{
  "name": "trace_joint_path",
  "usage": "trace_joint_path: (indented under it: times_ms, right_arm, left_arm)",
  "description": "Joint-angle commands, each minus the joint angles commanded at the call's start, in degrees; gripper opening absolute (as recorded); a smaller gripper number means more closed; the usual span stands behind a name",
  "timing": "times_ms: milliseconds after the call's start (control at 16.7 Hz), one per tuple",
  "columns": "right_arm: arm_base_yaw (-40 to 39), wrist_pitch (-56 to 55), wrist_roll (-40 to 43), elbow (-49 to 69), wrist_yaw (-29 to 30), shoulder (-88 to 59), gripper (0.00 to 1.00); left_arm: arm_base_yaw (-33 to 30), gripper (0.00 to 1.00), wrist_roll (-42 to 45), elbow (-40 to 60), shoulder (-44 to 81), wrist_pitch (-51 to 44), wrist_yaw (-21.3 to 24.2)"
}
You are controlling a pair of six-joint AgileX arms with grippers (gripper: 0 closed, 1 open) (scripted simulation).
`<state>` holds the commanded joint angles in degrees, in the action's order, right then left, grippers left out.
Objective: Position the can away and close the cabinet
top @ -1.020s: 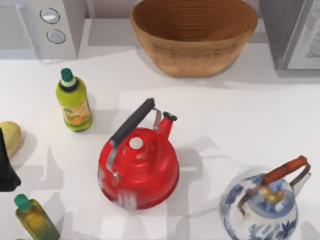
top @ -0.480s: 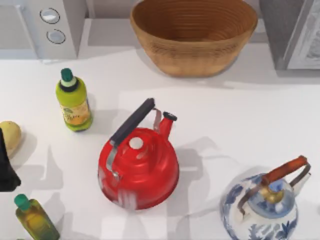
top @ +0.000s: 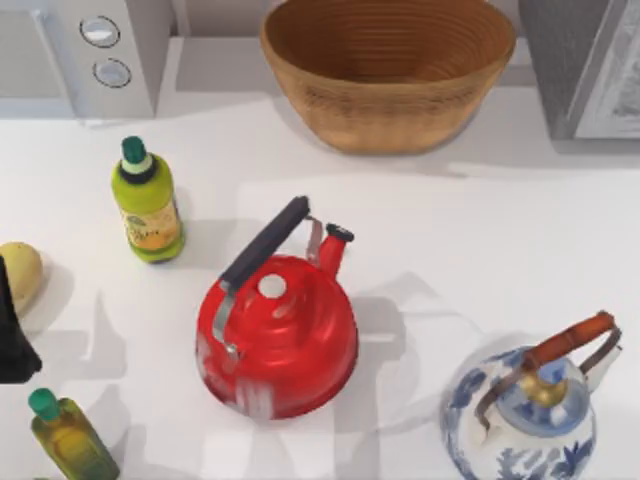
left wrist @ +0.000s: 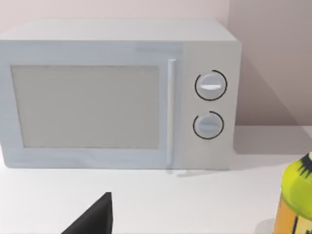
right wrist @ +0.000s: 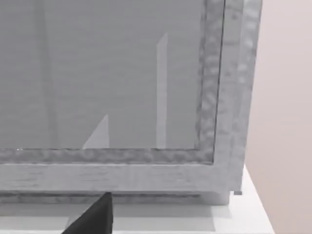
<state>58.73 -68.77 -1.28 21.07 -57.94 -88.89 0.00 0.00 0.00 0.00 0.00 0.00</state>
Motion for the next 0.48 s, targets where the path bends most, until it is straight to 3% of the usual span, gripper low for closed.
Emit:
trace_joint_path:
  times_ms: [240, 480]
  right_arm:
    - [0.2, 1.0, 0.6, 1.7, -0.4, 0.8, 1.0]
    - [0.1, 9.0, 2.4, 12.2, -2.2, 4.8, 1.0]
  left_arm:
    - [0.0, 1.0, 0.0, 0.0, 0.0, 0.0, 0.0]
    - [0.0, 1.0, 0.0, 0.0, 0.0, 0.0, 0.0]
